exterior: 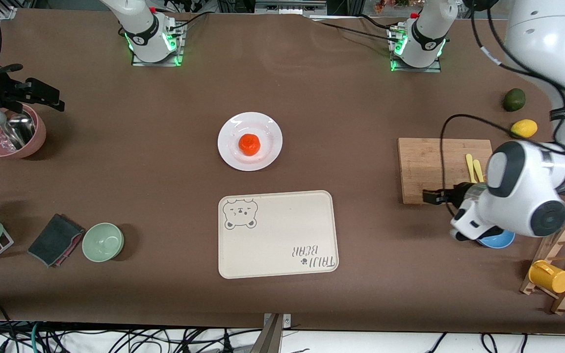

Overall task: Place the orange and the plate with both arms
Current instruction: 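Release the orange and return the left gripper toward the cutting board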

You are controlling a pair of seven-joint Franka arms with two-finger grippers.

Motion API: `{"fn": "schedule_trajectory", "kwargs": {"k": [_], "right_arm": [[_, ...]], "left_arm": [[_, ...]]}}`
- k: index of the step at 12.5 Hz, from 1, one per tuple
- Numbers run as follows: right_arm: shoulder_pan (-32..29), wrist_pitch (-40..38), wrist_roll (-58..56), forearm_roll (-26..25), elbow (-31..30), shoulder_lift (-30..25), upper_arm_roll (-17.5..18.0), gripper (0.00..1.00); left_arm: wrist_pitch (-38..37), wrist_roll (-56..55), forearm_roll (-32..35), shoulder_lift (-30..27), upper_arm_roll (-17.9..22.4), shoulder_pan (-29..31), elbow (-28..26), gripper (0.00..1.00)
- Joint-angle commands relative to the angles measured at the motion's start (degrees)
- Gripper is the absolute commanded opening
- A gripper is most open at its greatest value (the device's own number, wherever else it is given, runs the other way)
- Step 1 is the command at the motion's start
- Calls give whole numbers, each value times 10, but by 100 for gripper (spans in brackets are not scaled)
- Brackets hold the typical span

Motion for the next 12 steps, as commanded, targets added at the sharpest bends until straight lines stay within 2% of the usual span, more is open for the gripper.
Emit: {"fn": "schedule_trajectory", "kwargs": {"k": [1,3,6,9,10,12], "right_arm": [[-1,-16,-1,5,14,35,-1,100],[-1,-22,0,2,13,40,-1,100],[-1,-23,-1,-2,14,62,-1,100],[14,-23,-13,-35,13,64,6,100],[15,-23,-13,-34,11,64,5,100],[11,-23,-18,-35,12,65,4,100]], "left_arm": [[-1,137,47,-42,-8,14,-13,100],[11,204,45,-70,-10,31,-22,100],[6,180,70,-146,-11,29,-42,100],[-6,232,46,-154,-16,40,-58,100],[-5,227,21,-157,-12,41,-58,100],[-1,208,19,-157,-11,40,-58,100]]}}
